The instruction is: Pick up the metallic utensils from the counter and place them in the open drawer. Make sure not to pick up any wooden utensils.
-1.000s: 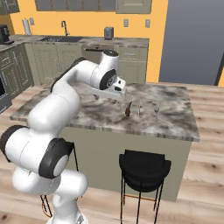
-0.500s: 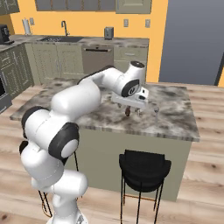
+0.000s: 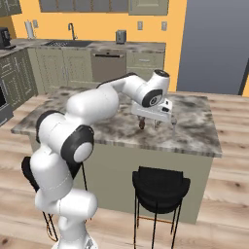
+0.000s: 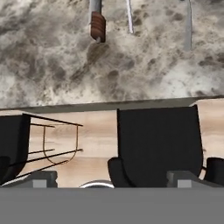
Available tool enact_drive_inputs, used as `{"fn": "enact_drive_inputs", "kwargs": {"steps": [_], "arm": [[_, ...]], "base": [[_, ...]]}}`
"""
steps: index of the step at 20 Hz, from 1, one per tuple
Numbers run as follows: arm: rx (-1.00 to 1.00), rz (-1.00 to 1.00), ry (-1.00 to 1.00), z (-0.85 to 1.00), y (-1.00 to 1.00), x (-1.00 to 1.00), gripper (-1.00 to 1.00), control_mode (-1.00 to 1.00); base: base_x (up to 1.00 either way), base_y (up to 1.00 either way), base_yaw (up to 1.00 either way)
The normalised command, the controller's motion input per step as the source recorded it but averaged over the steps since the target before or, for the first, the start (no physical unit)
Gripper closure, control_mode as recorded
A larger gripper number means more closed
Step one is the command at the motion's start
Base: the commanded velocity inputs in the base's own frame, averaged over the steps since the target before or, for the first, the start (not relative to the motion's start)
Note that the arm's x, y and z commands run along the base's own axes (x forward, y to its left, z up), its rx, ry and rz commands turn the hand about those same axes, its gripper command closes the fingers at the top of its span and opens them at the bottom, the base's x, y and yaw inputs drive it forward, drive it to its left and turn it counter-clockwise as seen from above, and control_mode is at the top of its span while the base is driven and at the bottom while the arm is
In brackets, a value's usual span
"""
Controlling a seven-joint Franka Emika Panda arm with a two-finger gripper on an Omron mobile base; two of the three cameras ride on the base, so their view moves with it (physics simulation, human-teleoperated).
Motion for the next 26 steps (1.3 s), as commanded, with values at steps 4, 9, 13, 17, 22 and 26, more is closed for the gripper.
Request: {"fn": "enact_drive_inputs", "kwargs": {"steps": [4,9,13,17,22,26], "arm": [[-0.08,0.0,0.01,-0.1,0.0,0.18,-1.0,-1.0],[-0.13,0.0,0.0,-0.1,0.0,0.21,-1.0,-1.0],[-0.14,0.0,0.0,-0.04,0.0,0.14,-1.0,-1.0],[-0.04,0.0,0.0,-0.01,-0.01,0.09,-1.0,-1.0],[0.0,0.0,0.02,0.0,-0.08,0.09,-1.0,-1.0],[0.0,0.0,0.0,-0.01,-0.16,0.02,-1.0,-1.0]], "base": [[0.0,0.0,0.0],[0.0,0.0,0.0],[0.0,0.0,0.0],[0.0,0.0,0.0],[0.0,0.0,0.0],[0.0,0.0,0.0]]}}
